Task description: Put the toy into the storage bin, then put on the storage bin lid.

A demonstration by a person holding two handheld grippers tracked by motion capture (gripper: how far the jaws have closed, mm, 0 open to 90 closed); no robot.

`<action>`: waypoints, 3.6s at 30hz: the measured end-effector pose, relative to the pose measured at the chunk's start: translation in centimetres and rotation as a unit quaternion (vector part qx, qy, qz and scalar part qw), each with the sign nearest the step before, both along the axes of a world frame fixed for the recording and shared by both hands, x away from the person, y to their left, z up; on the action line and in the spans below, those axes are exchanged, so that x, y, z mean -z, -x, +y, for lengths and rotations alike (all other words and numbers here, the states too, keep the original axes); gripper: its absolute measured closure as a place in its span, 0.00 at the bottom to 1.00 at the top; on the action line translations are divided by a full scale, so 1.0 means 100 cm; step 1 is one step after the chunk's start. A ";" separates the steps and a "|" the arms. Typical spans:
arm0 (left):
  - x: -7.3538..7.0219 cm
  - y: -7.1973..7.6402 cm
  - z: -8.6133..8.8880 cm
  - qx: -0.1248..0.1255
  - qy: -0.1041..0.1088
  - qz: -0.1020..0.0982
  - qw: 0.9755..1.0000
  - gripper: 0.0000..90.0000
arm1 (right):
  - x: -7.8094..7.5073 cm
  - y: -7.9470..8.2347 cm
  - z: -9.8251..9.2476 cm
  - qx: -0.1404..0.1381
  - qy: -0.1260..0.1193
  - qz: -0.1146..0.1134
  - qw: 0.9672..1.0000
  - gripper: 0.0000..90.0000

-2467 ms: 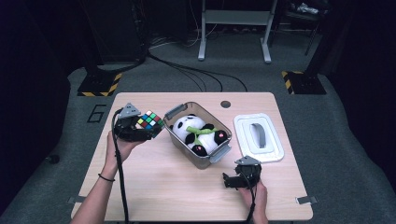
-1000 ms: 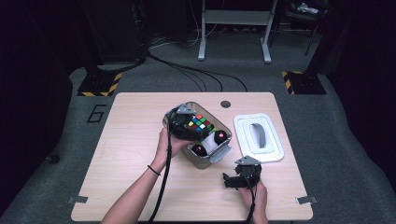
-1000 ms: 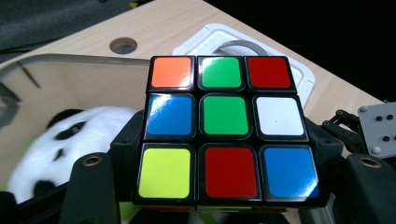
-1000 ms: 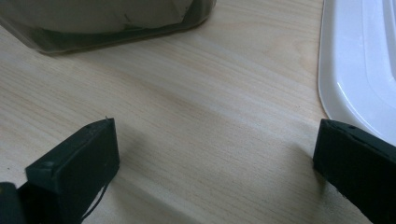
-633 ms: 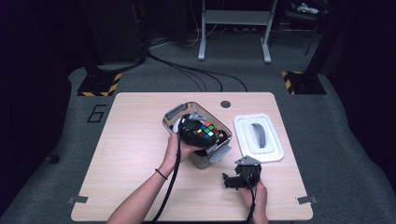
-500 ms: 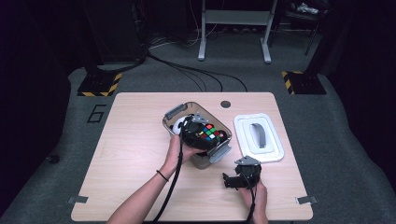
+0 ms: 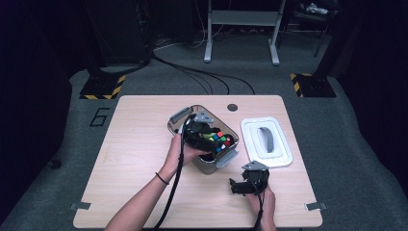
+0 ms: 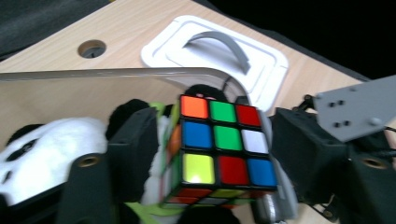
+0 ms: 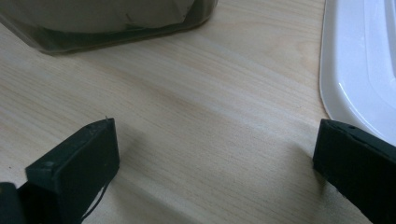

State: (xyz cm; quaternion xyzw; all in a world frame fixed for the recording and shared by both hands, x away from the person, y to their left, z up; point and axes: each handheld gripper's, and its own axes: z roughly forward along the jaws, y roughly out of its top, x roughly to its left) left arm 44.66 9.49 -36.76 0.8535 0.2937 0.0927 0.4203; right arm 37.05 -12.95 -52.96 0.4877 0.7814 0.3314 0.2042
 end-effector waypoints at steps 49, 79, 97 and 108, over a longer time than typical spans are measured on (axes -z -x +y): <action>0.032 0.004 0.132 -0.129 0.006 0.013 0.992 0.11 | 0.000 0.000 -0.001 0.000 0.000 0.000 1.000 0.00; 0.146 0.011 0.208 -0.259 -0.038 0.059 0.963 0.00 | 0.000 0.000 -0.001 0.000 0.001 -0.001 1.000 0.00; 0.163 0.018 0.215 -0.291 -0.056 0.006 0.955 0.00 | 0.000 0.000 0.000 0.008 -0.001 0.001 1.000 0.00; 0.162 0.018 0.214 -0.289 -0.060 0.010 0.955 0.00 | 0.000 0.000 -0.001 0.002 0.003 -0.001 1.000 0.00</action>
